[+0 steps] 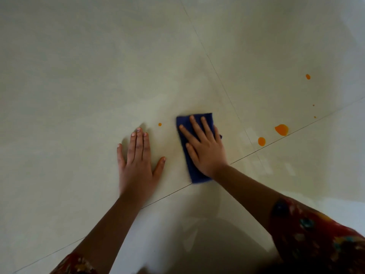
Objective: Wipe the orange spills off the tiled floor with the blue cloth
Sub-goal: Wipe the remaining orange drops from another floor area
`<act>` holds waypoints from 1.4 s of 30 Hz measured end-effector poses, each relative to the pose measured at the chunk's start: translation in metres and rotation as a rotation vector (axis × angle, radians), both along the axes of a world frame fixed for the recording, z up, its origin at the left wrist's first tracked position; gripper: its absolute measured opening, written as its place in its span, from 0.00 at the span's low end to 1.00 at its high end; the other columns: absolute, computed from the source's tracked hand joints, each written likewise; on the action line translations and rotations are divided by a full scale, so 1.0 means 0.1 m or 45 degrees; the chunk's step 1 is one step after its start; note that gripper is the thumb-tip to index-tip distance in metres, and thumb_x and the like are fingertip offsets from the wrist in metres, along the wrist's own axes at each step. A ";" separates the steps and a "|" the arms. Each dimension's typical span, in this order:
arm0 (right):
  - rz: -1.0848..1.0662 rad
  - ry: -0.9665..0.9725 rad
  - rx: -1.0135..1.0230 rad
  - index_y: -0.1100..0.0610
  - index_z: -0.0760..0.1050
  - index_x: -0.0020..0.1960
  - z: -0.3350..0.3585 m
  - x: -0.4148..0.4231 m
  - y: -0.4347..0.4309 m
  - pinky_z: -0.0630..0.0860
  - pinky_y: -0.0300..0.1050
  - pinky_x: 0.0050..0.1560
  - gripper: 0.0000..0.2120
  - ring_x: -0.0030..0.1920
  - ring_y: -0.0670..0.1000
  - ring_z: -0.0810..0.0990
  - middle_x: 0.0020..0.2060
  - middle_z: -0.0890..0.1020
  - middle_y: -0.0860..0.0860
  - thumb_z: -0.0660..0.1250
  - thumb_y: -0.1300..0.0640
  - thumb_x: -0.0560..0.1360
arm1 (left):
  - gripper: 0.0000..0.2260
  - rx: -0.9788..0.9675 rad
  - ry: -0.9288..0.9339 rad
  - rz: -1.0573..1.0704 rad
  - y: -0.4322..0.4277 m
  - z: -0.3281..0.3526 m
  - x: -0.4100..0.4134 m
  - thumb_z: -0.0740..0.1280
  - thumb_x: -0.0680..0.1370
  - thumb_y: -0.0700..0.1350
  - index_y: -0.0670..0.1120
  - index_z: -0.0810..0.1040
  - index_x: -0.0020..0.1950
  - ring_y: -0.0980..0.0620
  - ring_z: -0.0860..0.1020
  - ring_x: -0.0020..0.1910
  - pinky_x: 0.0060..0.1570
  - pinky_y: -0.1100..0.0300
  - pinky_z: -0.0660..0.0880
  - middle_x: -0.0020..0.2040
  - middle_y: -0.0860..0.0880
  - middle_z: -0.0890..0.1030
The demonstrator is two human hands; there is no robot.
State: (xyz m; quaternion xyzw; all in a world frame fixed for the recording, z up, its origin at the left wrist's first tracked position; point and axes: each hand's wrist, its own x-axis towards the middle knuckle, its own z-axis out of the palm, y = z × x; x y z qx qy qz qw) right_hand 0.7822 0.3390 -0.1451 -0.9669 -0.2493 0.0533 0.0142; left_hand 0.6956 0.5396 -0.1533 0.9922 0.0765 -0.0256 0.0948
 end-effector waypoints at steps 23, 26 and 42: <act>-0.318 -0.005 0.027 0.42 0.52 0.78 0.00 0.49 -0.24 0.52 0.61 0.75 0.26 0.78 0.55 0.50 0.79 0.53 0.48 0.44 0.44 0.81 | 0.26 -0.507 -0.247 0.186 0.05 0.04 -0.02 0.49 0.81 0.49 0.41 0.57 0.78 0.54 0.51 0.78 0.77 0.48 0.45 0.79 0.46 0.56; -0.331 -0.009 0.066 0.45 0.55 0.78 -0.01 0.51 0.34 0.50 0.60 0.75 0.27 0.78 0.57 0.51 0.79 0.54 0.50 0.44 0.44 0.79 | 0.25 -0.593 -0.292 0.222 0.06 0.05 -0.01 0.53 0.80 0.45 0.41 0.59 0.77 0.54 0.53 0.77 0.76 0.47 0.48 0.78 0.46 0.58; 0.051 0.017 0.128 0.45 0.57 0.77 -0.01 -0.47 0.42 0.57 0.60 0.73 0.26 0.78 0.55 0.54 0.77 0.59 0.45 0.52 0.45 0.79 | 0.26 -0.547 -0.283 0.200 0.06 0.01 -0.02 0.55 0.77 0.39 0.41 0.61 0.76 0.51 0.55 0.77 0.76 0.45 0.48 0.78 0.45 0.60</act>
